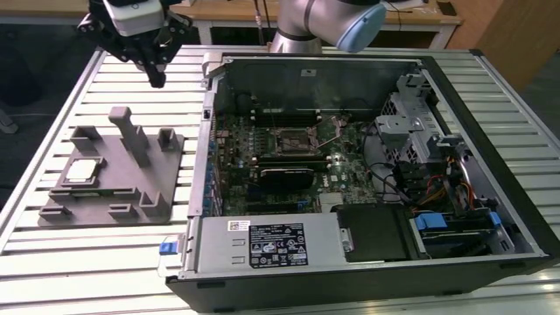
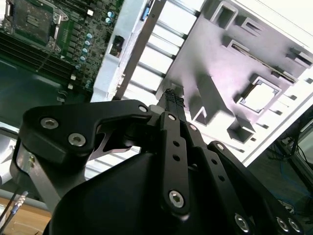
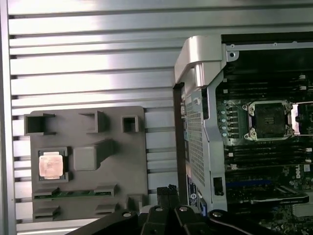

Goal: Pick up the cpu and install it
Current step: 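Reach for the cpu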

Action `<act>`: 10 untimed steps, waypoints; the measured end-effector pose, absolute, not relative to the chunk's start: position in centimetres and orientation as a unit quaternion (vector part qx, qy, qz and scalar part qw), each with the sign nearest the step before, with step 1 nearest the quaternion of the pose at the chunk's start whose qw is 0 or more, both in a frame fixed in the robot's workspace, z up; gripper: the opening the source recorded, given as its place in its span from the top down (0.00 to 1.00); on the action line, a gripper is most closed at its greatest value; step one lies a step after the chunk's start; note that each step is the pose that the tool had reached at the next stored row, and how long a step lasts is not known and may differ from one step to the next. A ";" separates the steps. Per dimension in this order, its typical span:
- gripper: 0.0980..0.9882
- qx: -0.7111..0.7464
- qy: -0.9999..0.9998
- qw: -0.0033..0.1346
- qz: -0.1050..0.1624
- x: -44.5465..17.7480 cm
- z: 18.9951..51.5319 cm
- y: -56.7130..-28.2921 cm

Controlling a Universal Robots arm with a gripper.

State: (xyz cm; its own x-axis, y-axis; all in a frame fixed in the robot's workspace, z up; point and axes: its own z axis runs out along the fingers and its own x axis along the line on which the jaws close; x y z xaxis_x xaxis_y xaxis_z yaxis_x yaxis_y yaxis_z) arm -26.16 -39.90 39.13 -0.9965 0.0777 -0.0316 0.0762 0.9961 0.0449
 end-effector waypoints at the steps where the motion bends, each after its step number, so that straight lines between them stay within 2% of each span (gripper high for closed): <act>1: 0.99 0.039 0.999 0.017 0.022 -26.4 39.1 -39.9; 10: 0.99 0.039 0.999 0.017 0.022 -28.3 38.8 -39.9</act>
State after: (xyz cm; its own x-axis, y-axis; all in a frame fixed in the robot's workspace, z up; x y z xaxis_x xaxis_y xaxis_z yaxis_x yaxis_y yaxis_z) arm -28.27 -39.90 38.82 -0.9964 0.0791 -0.0316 0.0777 0.9960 0.0449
